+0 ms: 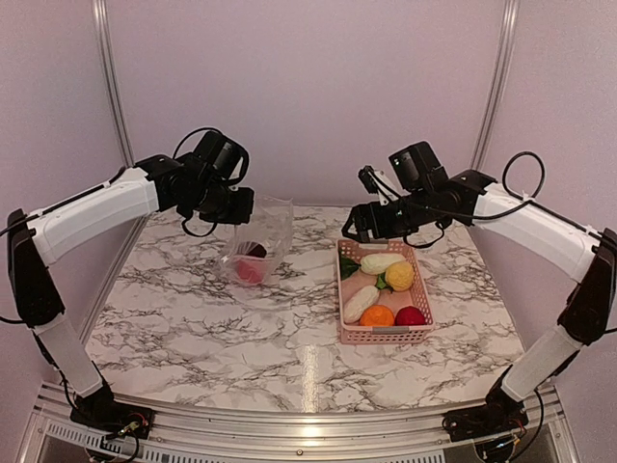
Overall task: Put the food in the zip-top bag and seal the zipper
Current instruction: Pick up the fake fruit from the bin.
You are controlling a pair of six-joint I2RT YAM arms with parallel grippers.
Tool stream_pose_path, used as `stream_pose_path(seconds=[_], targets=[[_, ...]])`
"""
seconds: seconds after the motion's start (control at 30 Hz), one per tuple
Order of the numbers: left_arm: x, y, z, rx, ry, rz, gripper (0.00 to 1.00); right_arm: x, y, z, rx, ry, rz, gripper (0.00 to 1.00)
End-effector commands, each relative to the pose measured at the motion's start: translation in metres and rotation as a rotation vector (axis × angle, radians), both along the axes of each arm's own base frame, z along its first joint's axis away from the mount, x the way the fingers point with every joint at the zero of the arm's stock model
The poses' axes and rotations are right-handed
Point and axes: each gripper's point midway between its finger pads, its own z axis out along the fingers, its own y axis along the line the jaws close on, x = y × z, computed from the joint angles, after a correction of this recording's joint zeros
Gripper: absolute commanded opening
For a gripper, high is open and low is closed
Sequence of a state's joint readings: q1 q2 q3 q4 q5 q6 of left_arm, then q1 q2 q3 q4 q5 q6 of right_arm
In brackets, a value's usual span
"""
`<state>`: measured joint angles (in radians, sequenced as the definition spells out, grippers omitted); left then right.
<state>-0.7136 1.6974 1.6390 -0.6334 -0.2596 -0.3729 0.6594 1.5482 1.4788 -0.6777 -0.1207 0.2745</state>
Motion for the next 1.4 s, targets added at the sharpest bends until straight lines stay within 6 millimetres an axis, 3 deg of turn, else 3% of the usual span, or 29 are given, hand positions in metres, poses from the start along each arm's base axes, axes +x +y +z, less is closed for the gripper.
stream_pose_path(seconds=[0.0, 0.17, 0.4, 0.53, 0.73, 1.1, 1.37], targets=[[0.000, -0.011, 0.011, -0.029, 0.002, -0.042, 0.00, 0.001, -0.029, -0.037, -0.089, 0.096, -0.091, 0.85], [-0.002, -0.020, 0.003, -0.072, 0.039, -0.051, 0.00, 0.009, -0.057, -0.072, -0.147, 0.191, -0.156, 0.84], [-0.008, -0.026, -0.005, -0.118, 0.079, -0.058, 0.00, 0.022, -0.111, -0.102, -0.205, 0.277, -0.267, 0.82], [-0.012, -0.027, -0.008, -0.141, 0.098, -0.060, 0.00, 0.025, -0.129, -0.126, -0.322, 0.317, -0.263, 0.81], [-0.015, -0.028, -0.009, -0.162, 0.111, -0.054, 0.00, 0.037, -0.137, -0.136, -0.406, 0.288, -0.251, 0.80], [-0.020, -0.030, -0.014, -0.185, 0.143, -0.053, 0.00, 0.072, -0.125, -0.145, -0.447, 0.274, -0.219, 0.80], [-0.018, -0.030, -0.011, -0.192, 0.134, -0.046, 0.00, 0.069, -0.124, -0.163, -0.470, 0.327, -0.197, 0.87]])
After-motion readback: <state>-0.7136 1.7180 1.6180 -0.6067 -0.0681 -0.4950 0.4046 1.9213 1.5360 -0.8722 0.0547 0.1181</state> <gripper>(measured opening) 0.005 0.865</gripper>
